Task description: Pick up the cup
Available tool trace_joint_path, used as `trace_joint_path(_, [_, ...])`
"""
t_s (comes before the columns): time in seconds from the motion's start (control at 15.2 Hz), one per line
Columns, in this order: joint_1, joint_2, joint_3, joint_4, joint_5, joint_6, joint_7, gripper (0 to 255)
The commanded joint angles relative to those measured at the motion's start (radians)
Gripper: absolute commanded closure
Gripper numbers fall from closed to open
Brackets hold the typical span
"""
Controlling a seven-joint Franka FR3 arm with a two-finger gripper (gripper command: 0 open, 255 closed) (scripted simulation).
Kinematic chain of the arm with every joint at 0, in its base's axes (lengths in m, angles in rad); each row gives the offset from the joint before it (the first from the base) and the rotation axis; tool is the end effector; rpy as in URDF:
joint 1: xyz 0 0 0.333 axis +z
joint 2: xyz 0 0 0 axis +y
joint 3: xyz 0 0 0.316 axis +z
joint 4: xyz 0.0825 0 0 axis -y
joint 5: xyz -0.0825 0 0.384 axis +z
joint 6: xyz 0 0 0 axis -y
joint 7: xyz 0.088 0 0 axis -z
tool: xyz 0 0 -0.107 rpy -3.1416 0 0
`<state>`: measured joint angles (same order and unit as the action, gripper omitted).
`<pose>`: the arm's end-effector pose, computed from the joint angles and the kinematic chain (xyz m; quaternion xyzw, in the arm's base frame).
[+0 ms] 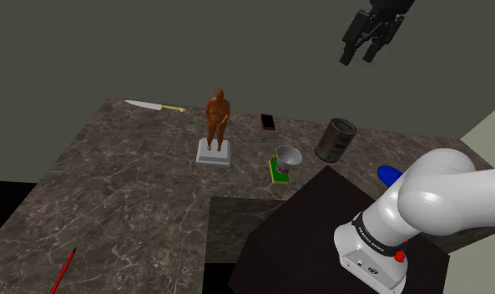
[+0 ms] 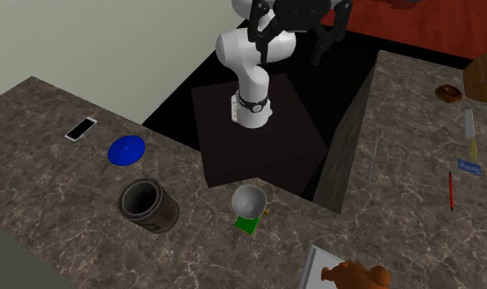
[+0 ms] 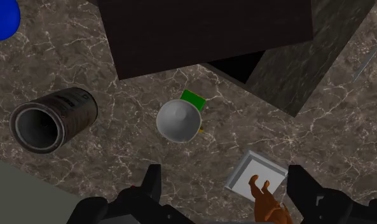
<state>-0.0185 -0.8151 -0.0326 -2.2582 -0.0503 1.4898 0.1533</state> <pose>0.2892 -0.0248 0.6376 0.9947 -0.0998 0.0239 0.0118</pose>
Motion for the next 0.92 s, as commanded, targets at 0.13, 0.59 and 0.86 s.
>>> trace_joint_path(0.13, [0.0,-0.015,0.003,-0.079,-0.007,0.069,0.002,0])
trace_joint_path(0.59, [-0.003,-0.02,0.01,-0.321,-0.035,0.323,0.014,0])
trace_joint_path(0.86, [-0.008,0.019,0.013,-0.435,-0.055,0.485,0.024,0])
